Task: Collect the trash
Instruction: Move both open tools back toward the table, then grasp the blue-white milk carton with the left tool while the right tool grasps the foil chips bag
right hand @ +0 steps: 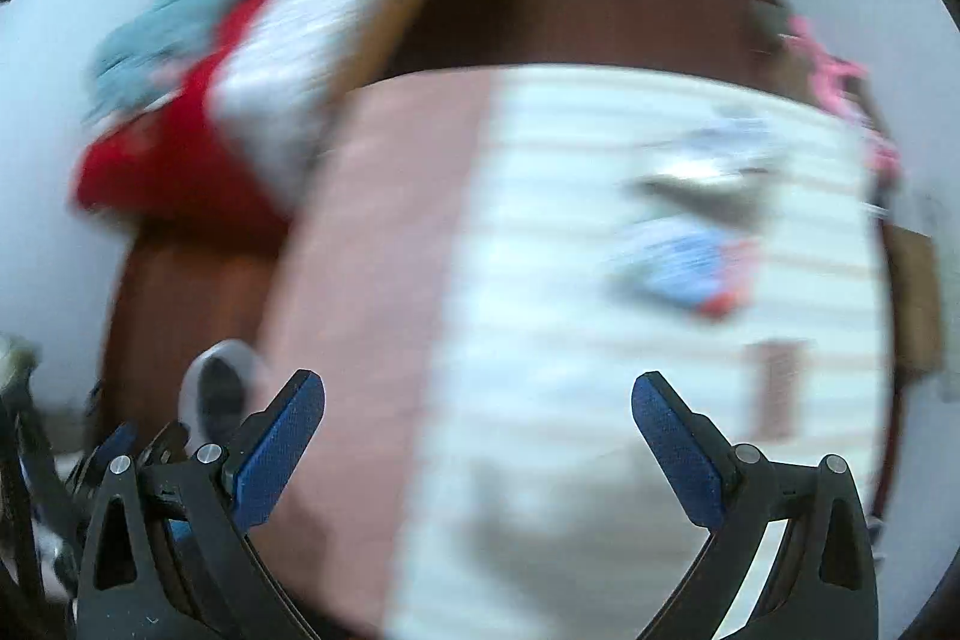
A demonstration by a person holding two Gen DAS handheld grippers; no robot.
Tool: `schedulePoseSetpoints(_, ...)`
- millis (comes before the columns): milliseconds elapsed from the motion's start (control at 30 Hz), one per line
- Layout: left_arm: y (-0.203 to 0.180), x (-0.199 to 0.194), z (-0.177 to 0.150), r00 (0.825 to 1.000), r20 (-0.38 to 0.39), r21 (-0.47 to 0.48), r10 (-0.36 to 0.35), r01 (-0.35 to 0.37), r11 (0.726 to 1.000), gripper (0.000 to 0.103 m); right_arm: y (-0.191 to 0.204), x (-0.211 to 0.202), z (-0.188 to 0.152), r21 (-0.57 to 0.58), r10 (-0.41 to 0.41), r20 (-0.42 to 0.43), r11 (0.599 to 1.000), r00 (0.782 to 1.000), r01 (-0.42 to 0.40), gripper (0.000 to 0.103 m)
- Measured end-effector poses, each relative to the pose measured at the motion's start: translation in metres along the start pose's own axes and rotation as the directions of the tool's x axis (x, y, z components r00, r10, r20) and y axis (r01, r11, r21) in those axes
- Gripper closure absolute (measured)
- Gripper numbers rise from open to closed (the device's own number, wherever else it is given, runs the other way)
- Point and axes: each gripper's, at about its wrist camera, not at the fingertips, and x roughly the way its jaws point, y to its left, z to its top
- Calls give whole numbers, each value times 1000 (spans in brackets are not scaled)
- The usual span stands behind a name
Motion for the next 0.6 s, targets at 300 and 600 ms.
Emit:
schedulePoseSetpoints(300, -145, 67, 51, 1000, -30, 166, 9, -4, 986, 5, -156, 79, 100, 166, -27, -44, 986, 999, 34, 1)
schedulePoseSetpoints(600, -190, 85, 65, 999, 3, 337, 34, -33, 941, 5, -181, 148, 112, 201, 111, -42, 974, 993, -101, 74)
